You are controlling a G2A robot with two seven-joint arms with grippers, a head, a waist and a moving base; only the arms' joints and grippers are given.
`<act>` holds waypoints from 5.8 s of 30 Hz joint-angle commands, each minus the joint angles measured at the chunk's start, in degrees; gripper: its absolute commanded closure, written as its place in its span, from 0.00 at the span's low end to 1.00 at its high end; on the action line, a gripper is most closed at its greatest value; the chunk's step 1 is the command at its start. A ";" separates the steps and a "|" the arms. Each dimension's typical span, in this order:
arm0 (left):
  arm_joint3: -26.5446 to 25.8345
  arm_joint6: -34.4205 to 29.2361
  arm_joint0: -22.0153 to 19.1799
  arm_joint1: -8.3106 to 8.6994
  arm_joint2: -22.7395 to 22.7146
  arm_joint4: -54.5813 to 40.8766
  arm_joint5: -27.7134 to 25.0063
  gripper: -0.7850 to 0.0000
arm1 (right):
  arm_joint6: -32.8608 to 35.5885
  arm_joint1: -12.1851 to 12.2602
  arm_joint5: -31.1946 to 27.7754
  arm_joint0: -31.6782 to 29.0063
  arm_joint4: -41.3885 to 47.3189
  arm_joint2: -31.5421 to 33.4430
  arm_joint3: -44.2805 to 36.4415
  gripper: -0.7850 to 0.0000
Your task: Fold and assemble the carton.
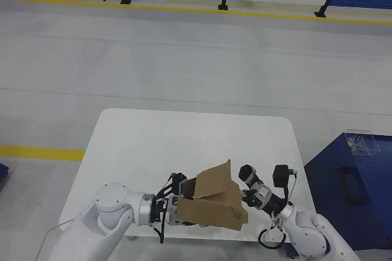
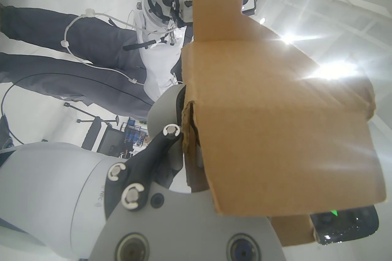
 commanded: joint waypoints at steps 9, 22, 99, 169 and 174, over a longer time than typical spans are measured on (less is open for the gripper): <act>2.02 2.63 -0.25 0.00 0.06 -1.45 1.63 1.00 | -3.59 0.10 -4.00 -3.53 5.68 5.70 -0.66 0.00; 2.12 4.73 -0.97 -0.14 1.89 -2.74 5.67 1.00 | -6.96 -0.28 -7.95 -9.51 0.56 8.81 -6.65 0.00; 5.64 5.72 -2.14 0.16 0.68 -11.03 5.92 1.00 | -1.71 -3.32 -5.79 -5.37 0.48 4.25 -0.67 0.00; 7.13 11.67 0.48 -1.40 1.89 -15.01 -2.87 1.00 | 0.92 -5.76 0.83 -0.58 -0.78 1.51 -3.21 0.00; 6.87 11.17 0.64 -1.41 1.75 -14.58 -3.07 1.00 | 1.37 -6.10 1.60 0.67 -1.48 -0.02 -2.69 0.00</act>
